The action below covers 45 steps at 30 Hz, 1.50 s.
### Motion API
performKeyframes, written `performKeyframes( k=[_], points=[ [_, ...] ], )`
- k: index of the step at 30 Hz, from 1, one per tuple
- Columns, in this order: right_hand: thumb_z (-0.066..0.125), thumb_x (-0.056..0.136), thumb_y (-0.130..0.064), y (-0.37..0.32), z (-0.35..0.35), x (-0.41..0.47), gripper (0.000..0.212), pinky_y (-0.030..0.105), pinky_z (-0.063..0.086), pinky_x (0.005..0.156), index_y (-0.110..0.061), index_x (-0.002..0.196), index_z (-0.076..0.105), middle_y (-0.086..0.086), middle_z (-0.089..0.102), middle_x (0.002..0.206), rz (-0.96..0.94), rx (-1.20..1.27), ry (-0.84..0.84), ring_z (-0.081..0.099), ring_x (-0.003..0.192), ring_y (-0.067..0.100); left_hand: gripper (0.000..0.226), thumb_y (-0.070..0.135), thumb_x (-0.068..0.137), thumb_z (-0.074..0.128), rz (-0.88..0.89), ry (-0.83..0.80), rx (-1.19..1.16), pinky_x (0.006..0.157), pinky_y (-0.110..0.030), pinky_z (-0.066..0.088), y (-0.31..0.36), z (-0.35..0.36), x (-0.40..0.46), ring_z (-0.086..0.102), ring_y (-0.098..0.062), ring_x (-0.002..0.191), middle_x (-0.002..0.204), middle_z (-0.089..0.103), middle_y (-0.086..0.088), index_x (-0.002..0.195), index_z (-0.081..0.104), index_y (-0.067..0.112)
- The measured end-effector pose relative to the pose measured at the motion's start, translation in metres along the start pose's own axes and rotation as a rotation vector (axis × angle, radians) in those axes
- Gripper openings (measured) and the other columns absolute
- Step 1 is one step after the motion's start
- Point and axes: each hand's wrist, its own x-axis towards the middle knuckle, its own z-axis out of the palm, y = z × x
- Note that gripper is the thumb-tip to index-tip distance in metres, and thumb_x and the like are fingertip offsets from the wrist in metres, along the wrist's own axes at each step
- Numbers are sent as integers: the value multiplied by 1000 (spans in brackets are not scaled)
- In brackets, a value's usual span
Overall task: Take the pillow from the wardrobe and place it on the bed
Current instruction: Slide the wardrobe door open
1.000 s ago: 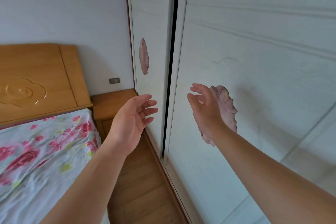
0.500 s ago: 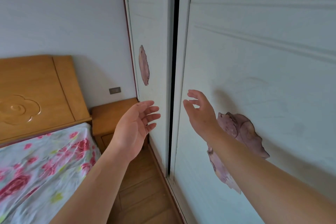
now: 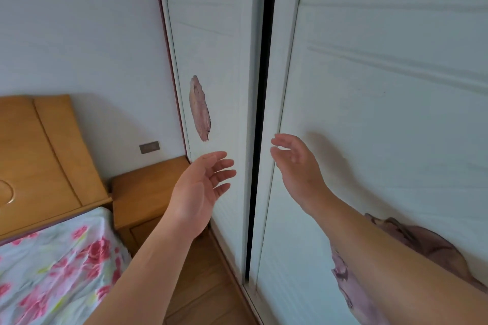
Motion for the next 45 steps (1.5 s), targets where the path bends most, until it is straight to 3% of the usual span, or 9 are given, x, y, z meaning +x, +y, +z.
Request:
performKeyframes(
  k=[5,8,15,18,21,25,27,30,45],
  points=[
    [53,85,-42,4,26,53,33,14,39,81,-39,117,56,-28,57,119,17,-117,48,51,102,-18,28,22,95,47,-72,-145,0,74,-33,51,11,-17,79,69,-21,91,102,73,-8,107,70,13],
    [54,87,-43,6,35,86,37,13,39,79,-37,123,53,-26,53,119,7,-290,83,51,105,-11,26,22,96,47,-101,-227,3,75,-33,51,20,-24,122,69,-20,90,101,73,-7,104,71,14],
    [49,90,-41,1,31,128,48,30,35,98,-21,134,50,-3,50,141,-348,-1173,-71,46,125,16,25,23,95,47,-131,-388,-6,74,-31,49,23,-24,170,68,-18,89,99,73,-5,102,71,17],
    [46,88,-38,-2,28,133,41,43,43,89,-17,123,58,3,58,130,-515,-1553,-92,53,118,24,25,22,95,46,-142,-435,-47,73,-31,49,23,-20,180,68,-18,88,98,72,-5,103,69,15],
    [38,90,-34,-2,23,136,38,45,36,86,-12,116,56,9,56,127,-553,-1751,-106,48,117,30,25,23,94,46,-165,-500,-78,73,-31,49,25,-14,189,68,-18,88,98,72,-5,105,68,14],
    [45,91,-34,6,16,136,43,55,28,96,-8,125,51,16,42,144,-575,-1915,-113,35,130,36,26,25,93,47,-164,-563,-100,73,-30,50,26,-11,195,67,-19,89,100,72,-5,108,66,14],
    [49,91,-36,10,15,136,50,64,15,106,-7,131,47,17,37,149,-577,-1967,-108,30,135,37,26,25,93,47,-168,-578,-99,74,-31,50,26,-12,197,67,-19,90,100,72,-5,108,67,15],
    [50,91,-36,11,12,139,55,68,2,109,-7,137,43,18,33,152,-567,-2000,-124,25,138,38,26,25,93,47,-186,-574,-95,77,-32,48,26,-13,201,67,-18,90,100,72,-5,107,67,15],
    [48,92,-42,11,-3,121,58,65,-2,111,-9,140,41,18,29,155,-560,-2046,-120,25,140,38,26,29,85,54,-207,-653,-117,74,-30,52,29,2,195,68,-19,90,99,73,-6,99,72,19]
  ],
)
